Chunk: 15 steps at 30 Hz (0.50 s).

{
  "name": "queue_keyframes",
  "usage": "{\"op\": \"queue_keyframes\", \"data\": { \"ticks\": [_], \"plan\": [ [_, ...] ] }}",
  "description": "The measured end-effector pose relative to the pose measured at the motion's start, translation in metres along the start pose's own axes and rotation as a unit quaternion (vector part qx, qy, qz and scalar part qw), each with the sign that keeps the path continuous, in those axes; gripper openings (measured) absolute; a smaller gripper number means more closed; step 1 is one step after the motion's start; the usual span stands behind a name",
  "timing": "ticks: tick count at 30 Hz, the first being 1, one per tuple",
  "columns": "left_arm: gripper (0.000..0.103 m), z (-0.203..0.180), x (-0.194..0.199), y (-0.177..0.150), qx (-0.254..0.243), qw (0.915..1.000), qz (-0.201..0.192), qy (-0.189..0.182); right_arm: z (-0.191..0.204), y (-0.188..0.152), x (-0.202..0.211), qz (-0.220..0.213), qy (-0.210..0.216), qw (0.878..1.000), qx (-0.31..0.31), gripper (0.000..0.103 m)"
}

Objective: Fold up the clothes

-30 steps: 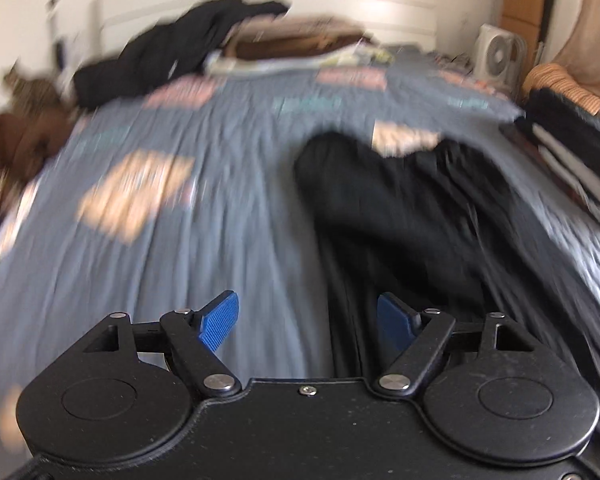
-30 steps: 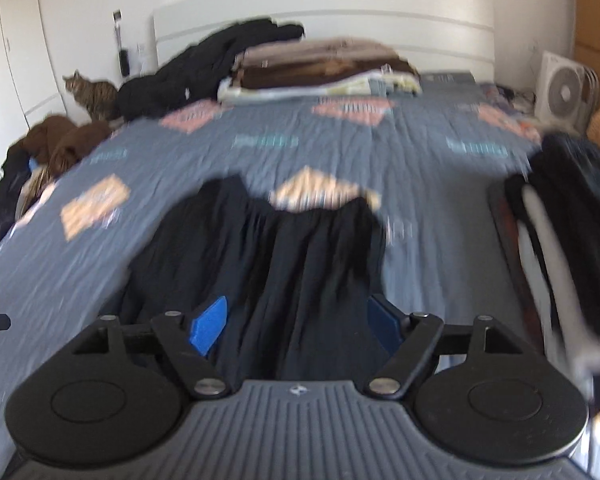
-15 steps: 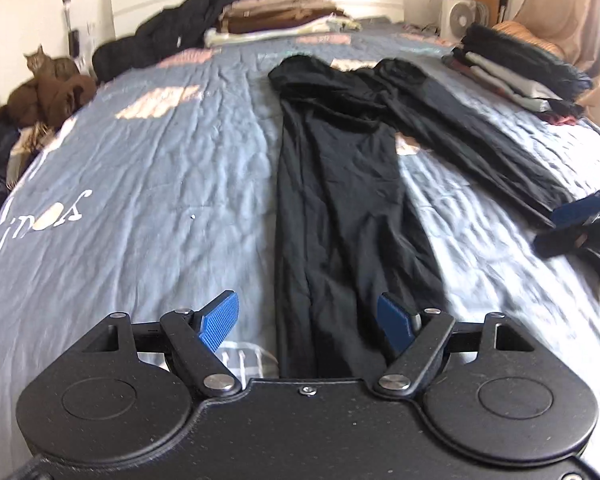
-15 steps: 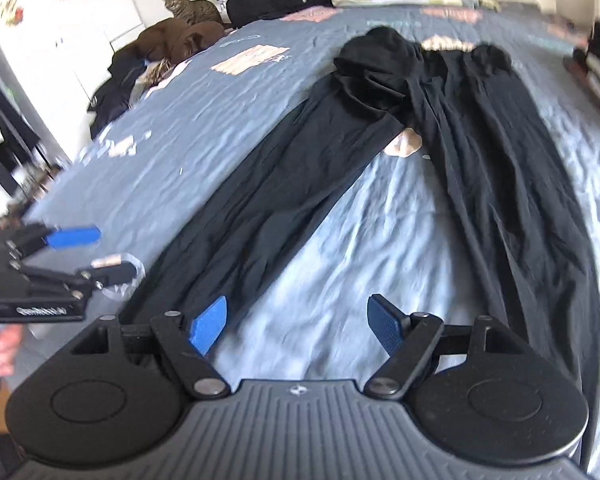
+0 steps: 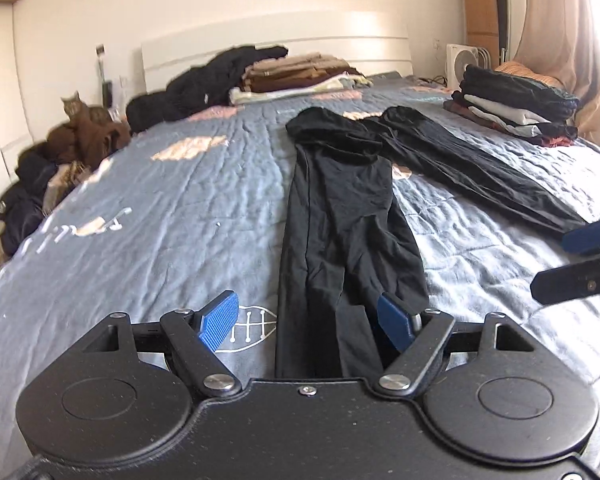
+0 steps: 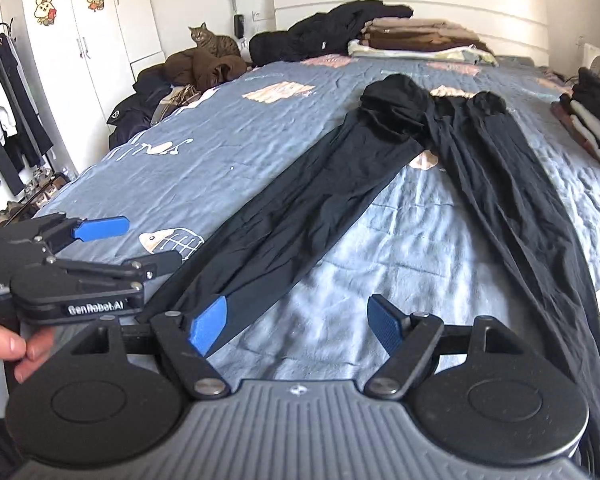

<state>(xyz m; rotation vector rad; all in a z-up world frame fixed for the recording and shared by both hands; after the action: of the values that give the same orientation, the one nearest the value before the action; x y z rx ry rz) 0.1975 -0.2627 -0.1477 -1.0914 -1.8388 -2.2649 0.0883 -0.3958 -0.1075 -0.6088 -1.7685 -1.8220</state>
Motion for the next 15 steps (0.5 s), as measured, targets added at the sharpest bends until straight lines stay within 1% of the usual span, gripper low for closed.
{"op": "queue_keyframes", "data": {
  "ticks": [3,5,6,9,11,15],
  "plan": [
    [0.076,-0.004,0.011,-0.013,-0.075,0.9972,0.0,0.003,0.005,-0.005,-0.002,0.003,0.003,1.0,-0.002,0.077],
    [0.076,0.006,0.018,-0.021,-0.073,0.9973,0.001,-0.007,0.008,-0.009,-0.004,0.005,0.006,1.0,-0.004,0.077],
    [0.076,0.012,0.019,-0.025,-0.058,0.9981,0.006,-0.018,0.01,-0.011,-0.005,0.006,0.007,1.0,-0.005,0.077],
    [0.076,0.024,0.016,-0.032,-0.046,0.9985,0.024,-0.02,0.02,-0.013,-0.005,0.008,0.008,1.0,0.005,0.077],
    [0.076,0.025,0.016,-0.035,-0.072,0.9969,0.024,-0.018,0.028,-0.013,-0.003,0.006,0.003,1.0,0.017,0.077],
    [0.076,0.023,0.018,-0.038,-0.095,0.9939,0.028,-0.049,0.035,-0.019,-0.008,0.024,0.0,1.0,0.011,0.077]
  ]
}}
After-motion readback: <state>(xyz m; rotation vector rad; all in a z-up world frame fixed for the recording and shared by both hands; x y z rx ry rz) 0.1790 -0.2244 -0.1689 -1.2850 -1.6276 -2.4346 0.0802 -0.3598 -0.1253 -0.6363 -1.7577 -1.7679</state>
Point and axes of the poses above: each gripper's, at about its wrist camera, not at the fingertips, and x roughly against the way its jaws point, z to its left, y to its top, the point moved 5 cm from there along -x, roughly the way its jaws point, and after that the axes turned 7 degrees about x, right-handed, at the moved point
